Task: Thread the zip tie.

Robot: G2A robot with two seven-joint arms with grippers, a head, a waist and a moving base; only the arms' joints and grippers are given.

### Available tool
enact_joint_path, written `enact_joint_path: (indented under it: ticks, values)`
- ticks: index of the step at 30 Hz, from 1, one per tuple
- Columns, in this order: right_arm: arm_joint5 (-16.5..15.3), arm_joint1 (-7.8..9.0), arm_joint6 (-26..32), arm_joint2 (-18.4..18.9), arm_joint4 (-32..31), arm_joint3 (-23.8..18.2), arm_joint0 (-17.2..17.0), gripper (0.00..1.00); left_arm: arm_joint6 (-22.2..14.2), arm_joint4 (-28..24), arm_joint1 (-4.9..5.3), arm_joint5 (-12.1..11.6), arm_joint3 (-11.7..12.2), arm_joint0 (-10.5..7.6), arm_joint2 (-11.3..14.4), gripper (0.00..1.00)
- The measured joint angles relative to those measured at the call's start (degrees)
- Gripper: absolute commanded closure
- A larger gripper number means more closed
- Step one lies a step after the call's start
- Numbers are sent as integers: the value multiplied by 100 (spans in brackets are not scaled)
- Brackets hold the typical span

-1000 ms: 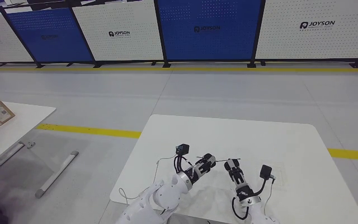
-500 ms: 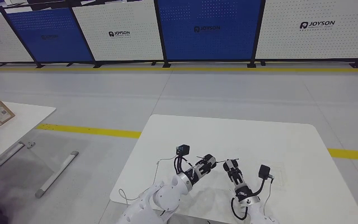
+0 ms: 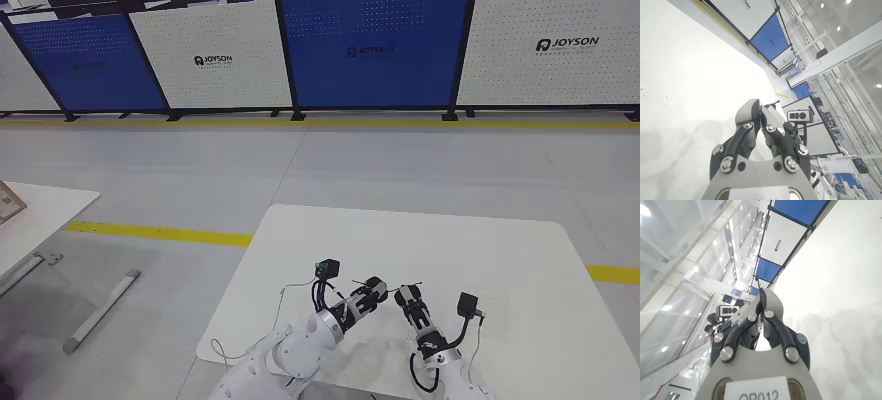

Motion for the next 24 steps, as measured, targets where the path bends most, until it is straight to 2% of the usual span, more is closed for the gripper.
enact_joint_path:
  ticks: [2, 3, 4, 7, 13, 14, 17, 18, 19, 22, 24]
  values:
    - [-33, -1, -27, 18, -7, -8, -18, 100, 9, -7, -5, 38, -4, -3, 2, 100]
    - [-46, -2, -37, 26, -10, -10, -26, 100, 15, -7, -7, 51, -4, -6, 5, 94]
    - [-59, -2, -49, 37, -13, -13, -36, 100, 21, -15, -10, 63, -4, -7, 8, 81]
    - [-96, -6, -86, 65, -1, -14, -59, 100, 12, -47, -16, 98, 3, -13, 13, 1]
    - [-131, -16, -149, 107, 19, 4, -81, 100, 33, -145, -25, 112, 0, -18, -17, 0]
    - [-131, -17, -155, 110, 13, 4, -84, 100, 41, -149, -25, 105, -7, -12, -26, 3]
    - [-119, -23, -178, 118, -9, 5, -90, 100, 62, -157, -21, 81, -34, 15, -56, 23]
    - [-115, -25, -185, 120, -16, 4, -91, 100, 72, -157, -21, 74, -39, 23, -62, 35]
    - [-111, -28, -197, 121, -26, 4, -93, 100, 85, -148, -20, 67, -44, 32, -68, 52]
    - [-109, -34, -228, 126, -48, 3, -101, 100, 101, -109, -18, 49, -53, 50, -77, 66]
    - [-114, -37, -243, 132, -56, 6, -107, 100, 102, -81, -15, 34, -59, 62, -81, 67]
